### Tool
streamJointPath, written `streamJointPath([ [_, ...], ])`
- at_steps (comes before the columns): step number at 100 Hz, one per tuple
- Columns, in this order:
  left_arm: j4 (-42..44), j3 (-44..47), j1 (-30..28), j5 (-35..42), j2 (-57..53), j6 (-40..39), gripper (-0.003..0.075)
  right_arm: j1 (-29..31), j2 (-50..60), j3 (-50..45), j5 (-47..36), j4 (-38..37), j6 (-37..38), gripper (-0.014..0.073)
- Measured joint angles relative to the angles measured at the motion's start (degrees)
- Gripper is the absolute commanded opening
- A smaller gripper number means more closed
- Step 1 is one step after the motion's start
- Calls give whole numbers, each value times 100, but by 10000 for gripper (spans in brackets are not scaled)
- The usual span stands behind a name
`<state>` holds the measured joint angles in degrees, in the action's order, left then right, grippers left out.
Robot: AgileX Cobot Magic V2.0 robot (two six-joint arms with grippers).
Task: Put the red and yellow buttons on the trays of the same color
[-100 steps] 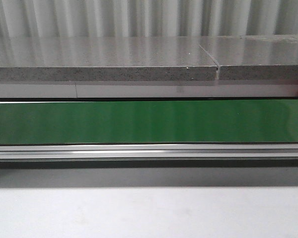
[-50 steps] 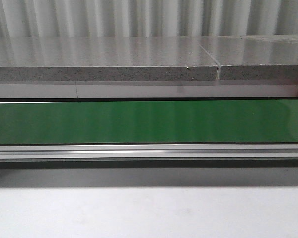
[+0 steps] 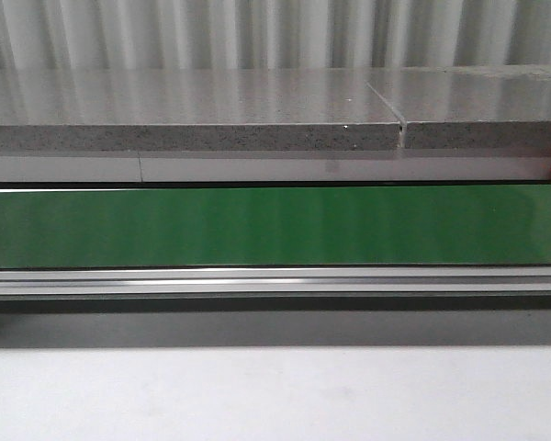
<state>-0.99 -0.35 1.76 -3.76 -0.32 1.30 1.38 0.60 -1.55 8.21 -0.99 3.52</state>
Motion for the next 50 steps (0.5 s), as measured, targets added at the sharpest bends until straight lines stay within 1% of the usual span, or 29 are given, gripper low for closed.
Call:
streamJointPath([
  [50, 0, 0, 0, -44, 0, 0, -21, 0, 0, 0, 0, 0, 0, -67],
])
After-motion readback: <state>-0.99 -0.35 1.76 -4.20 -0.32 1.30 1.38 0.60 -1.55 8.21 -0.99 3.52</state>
